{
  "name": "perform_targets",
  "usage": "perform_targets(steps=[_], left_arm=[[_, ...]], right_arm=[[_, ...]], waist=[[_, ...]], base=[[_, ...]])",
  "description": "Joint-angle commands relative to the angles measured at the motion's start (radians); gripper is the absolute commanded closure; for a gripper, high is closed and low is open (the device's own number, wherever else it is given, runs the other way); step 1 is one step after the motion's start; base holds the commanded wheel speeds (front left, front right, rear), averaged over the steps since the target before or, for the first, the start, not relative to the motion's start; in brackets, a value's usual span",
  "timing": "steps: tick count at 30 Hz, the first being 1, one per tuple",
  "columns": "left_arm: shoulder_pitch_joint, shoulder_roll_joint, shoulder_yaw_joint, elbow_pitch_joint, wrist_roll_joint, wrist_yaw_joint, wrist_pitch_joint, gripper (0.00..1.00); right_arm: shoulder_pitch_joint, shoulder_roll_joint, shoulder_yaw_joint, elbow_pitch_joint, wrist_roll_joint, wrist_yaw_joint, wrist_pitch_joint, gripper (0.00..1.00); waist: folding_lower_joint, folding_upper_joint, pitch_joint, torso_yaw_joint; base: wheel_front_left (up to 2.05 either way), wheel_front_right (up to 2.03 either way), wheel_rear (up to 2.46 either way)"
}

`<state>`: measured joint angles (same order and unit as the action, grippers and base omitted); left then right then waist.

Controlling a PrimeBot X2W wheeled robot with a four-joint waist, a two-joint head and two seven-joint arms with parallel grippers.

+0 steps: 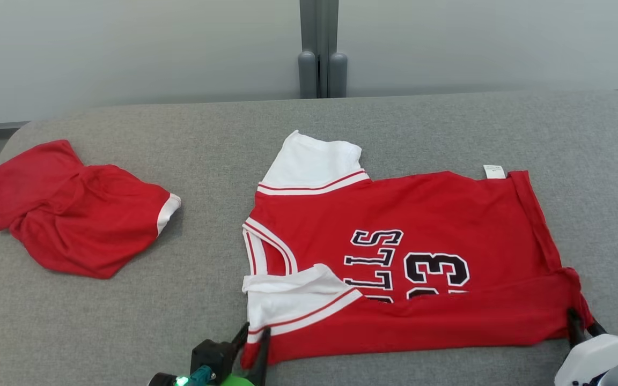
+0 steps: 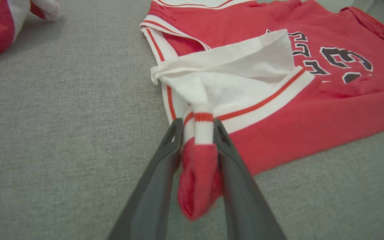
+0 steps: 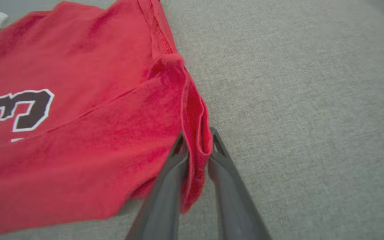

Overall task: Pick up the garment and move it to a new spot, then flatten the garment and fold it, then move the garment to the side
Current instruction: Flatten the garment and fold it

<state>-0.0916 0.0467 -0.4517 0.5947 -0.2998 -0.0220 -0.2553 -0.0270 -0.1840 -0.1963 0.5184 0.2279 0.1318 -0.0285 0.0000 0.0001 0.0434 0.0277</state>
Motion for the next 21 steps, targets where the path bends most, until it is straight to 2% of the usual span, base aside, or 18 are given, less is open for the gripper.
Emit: perform_targets(steps=[1, 4, 8, 14, 19, 21], left_arm=[[-0.014, 0.007, 0.004, 0.0, -0.001, 0.0, -0.003, 0.0], [-0.044, 0.018, 0.005, -0.005, 0.019, 0.01, -0.008, 0.0], [-0.074, 0.034, 0.061, -0.073, 0.006, 0.022, -0.01, 0.0], [-0.124, 0.056, 0.161, -0.215, 0.005, 0.025, -0.009, 0.0], [-0.28, 0.09, 0.136, -0.209, 0.044, -0.03, 0.007, 0.0], [-0.354, 0.106, 0.115, -0.191, 0.035, -0.063, 0.068, 0.0]], right_arm=[[0.008, 0.011, -0.019, -0.013, 0.033, -0.002, -0.012, 0.0], [0.015, 0.018, 0.001, -0.054, 0.035, -0.002, -0.069, 0.0], [-0.013, 0.019, 0.002, -0.133, 0.019, -0.002, -0.181, 0.0], [-0.062, 0.03, 0.026, -0.228, -0.016, -0.002, -0.223, 0.0], [-0.141, 0.026, 0.069, -0.265, -0.047, -0.002, -0.214, 0.0], [-0.186, 0.027, 0.092, -0.276, -0.058, -0.002, -0.205, 0.0]], waist=[[0.0, -0.0001, -0.001, 0.002], [0.0, -0.0001, 0.004, 0.001], [0.0, -0.0001, 0.019, -0.013], [0.0, -0.0001, 0.051, -0.036], [0.0, -0.0001, 0.115, -0.058], [0.0, -0.0001, 0.152, -0.075]], base=[[0.0, 0.0, 0.0], [0.0, 0.0, 0.0], [0.0, 0.0, 0.0], [0.0, 0.0, 0.0], [0.0, 0.0, 0.0], [0.0, 0.0, 0.0]])
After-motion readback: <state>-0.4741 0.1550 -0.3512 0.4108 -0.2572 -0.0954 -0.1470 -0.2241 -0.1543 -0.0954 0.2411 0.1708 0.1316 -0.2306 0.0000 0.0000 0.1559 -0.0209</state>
